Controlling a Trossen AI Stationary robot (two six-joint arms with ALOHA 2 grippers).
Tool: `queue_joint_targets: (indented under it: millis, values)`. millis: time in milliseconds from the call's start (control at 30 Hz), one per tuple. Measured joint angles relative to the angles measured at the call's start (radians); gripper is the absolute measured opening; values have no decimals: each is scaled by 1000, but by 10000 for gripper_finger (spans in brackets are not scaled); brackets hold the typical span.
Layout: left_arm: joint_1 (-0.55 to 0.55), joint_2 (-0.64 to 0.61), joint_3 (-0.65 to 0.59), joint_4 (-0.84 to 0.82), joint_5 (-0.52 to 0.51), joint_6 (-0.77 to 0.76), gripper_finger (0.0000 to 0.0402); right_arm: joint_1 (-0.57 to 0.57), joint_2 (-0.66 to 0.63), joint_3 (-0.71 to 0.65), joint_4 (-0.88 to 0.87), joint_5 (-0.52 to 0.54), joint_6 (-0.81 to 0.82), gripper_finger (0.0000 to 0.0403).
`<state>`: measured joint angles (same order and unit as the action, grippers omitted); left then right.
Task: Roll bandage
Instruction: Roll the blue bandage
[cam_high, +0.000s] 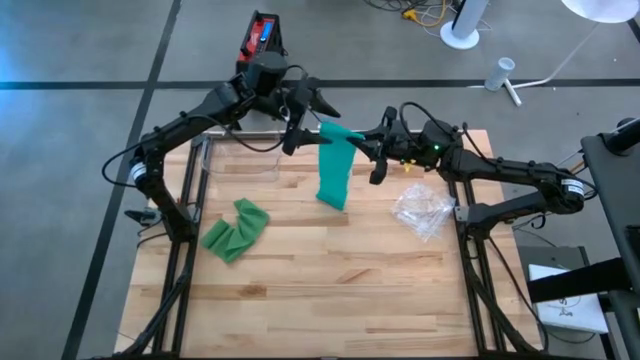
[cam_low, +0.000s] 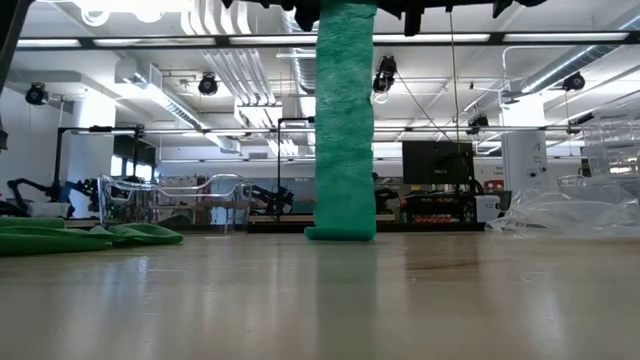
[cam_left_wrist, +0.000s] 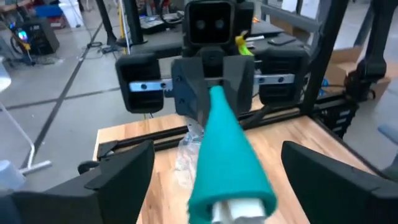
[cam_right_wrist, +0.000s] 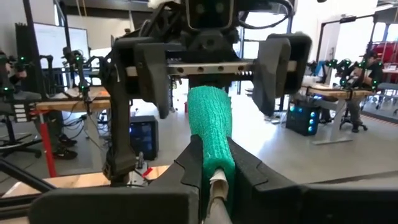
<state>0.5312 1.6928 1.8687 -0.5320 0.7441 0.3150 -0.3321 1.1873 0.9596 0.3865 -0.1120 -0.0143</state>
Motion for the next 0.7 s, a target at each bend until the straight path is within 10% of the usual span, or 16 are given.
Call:
queue_joint_targets:
  millis: [700]
  values:
    - [1, 11, 0, 0, 2, -39, 12, 0, 0, 0, 16, -15, 84, 36]
